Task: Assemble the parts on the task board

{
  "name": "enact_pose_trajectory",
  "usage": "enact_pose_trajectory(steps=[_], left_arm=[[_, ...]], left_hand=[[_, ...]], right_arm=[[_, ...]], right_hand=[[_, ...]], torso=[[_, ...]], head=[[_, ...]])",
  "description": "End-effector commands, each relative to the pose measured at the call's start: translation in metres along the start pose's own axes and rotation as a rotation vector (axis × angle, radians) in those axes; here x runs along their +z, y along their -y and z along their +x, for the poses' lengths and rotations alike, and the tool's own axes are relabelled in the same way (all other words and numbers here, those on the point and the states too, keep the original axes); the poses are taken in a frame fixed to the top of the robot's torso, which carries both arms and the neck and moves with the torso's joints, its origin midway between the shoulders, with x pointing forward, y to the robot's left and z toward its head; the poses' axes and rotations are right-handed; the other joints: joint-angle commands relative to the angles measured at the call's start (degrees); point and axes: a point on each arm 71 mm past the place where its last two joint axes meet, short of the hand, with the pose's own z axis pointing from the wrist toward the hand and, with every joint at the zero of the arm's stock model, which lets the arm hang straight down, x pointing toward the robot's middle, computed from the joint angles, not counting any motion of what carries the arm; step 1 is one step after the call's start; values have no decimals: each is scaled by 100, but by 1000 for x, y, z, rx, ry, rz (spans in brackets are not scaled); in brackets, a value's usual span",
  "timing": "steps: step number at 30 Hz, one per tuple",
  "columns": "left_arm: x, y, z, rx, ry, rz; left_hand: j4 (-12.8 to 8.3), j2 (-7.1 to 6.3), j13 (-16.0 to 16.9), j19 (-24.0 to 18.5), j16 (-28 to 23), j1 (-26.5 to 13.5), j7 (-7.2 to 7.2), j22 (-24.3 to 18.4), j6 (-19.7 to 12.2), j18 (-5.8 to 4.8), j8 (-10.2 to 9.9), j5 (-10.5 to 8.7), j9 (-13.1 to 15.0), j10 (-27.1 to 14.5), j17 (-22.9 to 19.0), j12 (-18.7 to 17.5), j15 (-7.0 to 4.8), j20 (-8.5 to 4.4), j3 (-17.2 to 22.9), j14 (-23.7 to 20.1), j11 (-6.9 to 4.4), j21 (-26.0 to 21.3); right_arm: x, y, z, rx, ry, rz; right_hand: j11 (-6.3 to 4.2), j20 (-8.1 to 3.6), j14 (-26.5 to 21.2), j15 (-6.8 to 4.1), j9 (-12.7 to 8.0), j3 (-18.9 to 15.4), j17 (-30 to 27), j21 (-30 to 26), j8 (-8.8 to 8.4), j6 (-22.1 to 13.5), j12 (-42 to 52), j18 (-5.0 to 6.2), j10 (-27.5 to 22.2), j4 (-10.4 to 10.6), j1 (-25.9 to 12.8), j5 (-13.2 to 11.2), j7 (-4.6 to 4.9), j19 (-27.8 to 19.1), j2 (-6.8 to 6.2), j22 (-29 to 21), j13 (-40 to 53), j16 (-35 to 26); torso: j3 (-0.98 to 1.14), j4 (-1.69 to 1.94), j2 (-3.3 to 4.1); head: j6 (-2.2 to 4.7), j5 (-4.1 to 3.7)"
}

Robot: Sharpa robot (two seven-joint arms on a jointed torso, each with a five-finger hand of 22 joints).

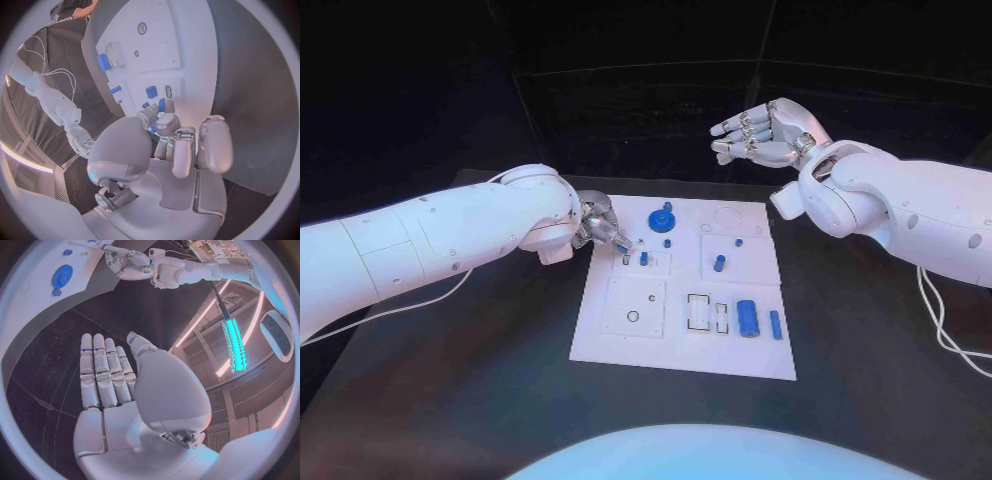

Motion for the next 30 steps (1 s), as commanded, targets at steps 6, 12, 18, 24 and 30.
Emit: enact_pose_trajectory(steps=[6, 12, 18, 24, 30], left_arm=[[4, 4, 9, 61, -3, -2], [6, 2, 10, 86, -20, -26], [8, 3, 11, 97, -30, -34], [9, 5, 12, 103, -37, -36], [9, 3, 12, 108, -45, -46]], left_hand=[[-623, -13, -23, 64, 18, -74, 8, 2, 26, 32, 46, 18, 4, 22, 1509, 1, 5, 10, 757, 615, -3, -44], [-626, -28, -20, 65, 18, -94, 8, 6, 20, 32, 56, 18, 5, 23, 1509, 4, 5, 10, 809, 615, -3, -44], [-628, -31, -19, 66, 18, -95, 8, 7, 20, 31, 57, 19, 5, 23, 1509, 5, 5, 10, 816, 615, -4, -43], [-634, -39, -18, 68, 18, -101, 7, 14, 19, 30, 64, 19, 6, 25, 1509, 7, 5, 10, 844, 615, -4, -39], [-639, -49, -18, 71, 18, -108, 7, 23, 18, 28, 70, 20, 7, 25, 1509, 8, 5, 10, 870, 615, -4, -33]], right_arm=[[1, -2, 0, 6, -8, -8], [1, -1, 0, 6, -8, -8], [1, -2, 0, 6, -8, -9], [1, -2, 1, 6, -9, -9], [1, -2, 1, 6, -9, -9]], right_hand=[[11, 27, -44, 7, 4, 0, -5, -23, -17, -39, -13, 17, -48, -38, -11, 39, -16, 25, 21, -6, -4, -27], [13, 28, -47, 9, 4, 2, -10, -31, -16, -43, -12, 17, -51, -44, -16, 41, -13, 28, 20, -11, -4, -27], [13, 28, -47, 9, 4, 2, -10, -31, -16, -43, -12, 17, -51, -44, -16, 41, -13, 28, 20, -11, -4, -27], [13, 28, -47, 9, 4, 2, -10, -31, -16, -43, -12, 17, -51, -44, -16, 41, -13, 28, 20, -11, -4, -27], [16, 29, -48, 11, 5, 0, -12, -37, -16, -45, -12, 16, -54, -43, -26, 39, -11, 30, 19, -15, -4, -27]], torso=[[5, -18, 10], [6, -20, 8], [2, -12, 8], [4, -16, 9], [4, -8, 3]], head=[[8, 6], [2, 2], [-12, -5], [-17, 2], [-28, -6]])
